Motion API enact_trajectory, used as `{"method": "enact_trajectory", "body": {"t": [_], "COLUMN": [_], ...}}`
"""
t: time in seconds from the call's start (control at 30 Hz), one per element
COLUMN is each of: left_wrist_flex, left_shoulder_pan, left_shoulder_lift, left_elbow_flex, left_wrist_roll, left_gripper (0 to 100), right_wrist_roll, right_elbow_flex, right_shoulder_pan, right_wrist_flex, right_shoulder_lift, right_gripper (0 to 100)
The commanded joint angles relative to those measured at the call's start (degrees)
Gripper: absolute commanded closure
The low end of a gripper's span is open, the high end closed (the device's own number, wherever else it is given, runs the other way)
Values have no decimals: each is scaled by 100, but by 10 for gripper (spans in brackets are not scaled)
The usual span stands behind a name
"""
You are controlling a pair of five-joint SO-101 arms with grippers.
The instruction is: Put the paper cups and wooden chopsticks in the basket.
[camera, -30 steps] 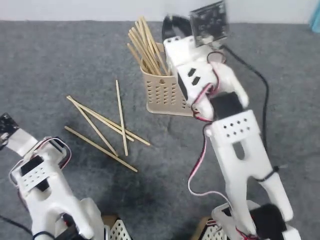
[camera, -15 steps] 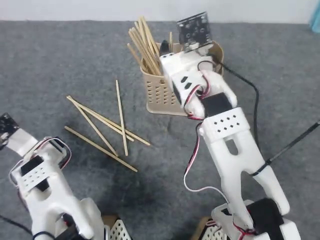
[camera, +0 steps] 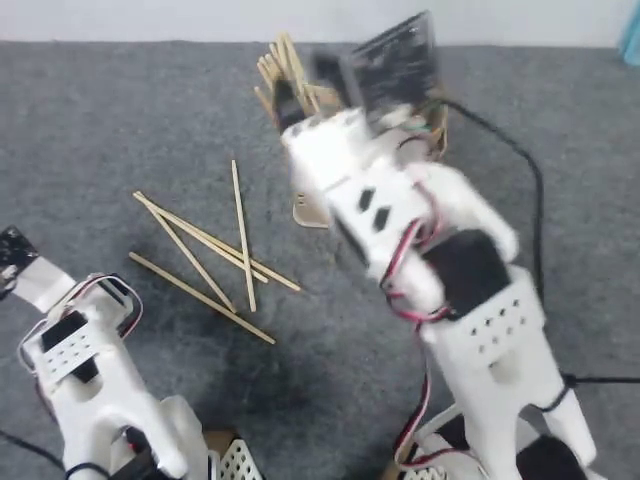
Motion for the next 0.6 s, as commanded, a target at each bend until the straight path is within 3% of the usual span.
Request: {"method": "enact_trajectory", "body": {"t": [0.0,0.17,0.57], "left_wrist_flex": [-132,-132,-141], "left_shoulder_pan": [35,9,9], "left_shoulder_lift": [-185,-185,-185], "left_elbow_flex": [-92,-101,-101], "left_wrist_roll": [35,35,35], "left_gripper": [779,779,779], "right_wrist_roll": [-211,-202,-237], "right_elbow_flex": [18,941,1591], "right_shoulder_pan": [-760,-1253,-840], "right_wrist_flex": [646,312,-2396], "right_shoulder_lift": [84,734,3169], "right_gripper": [858,858,858]}}
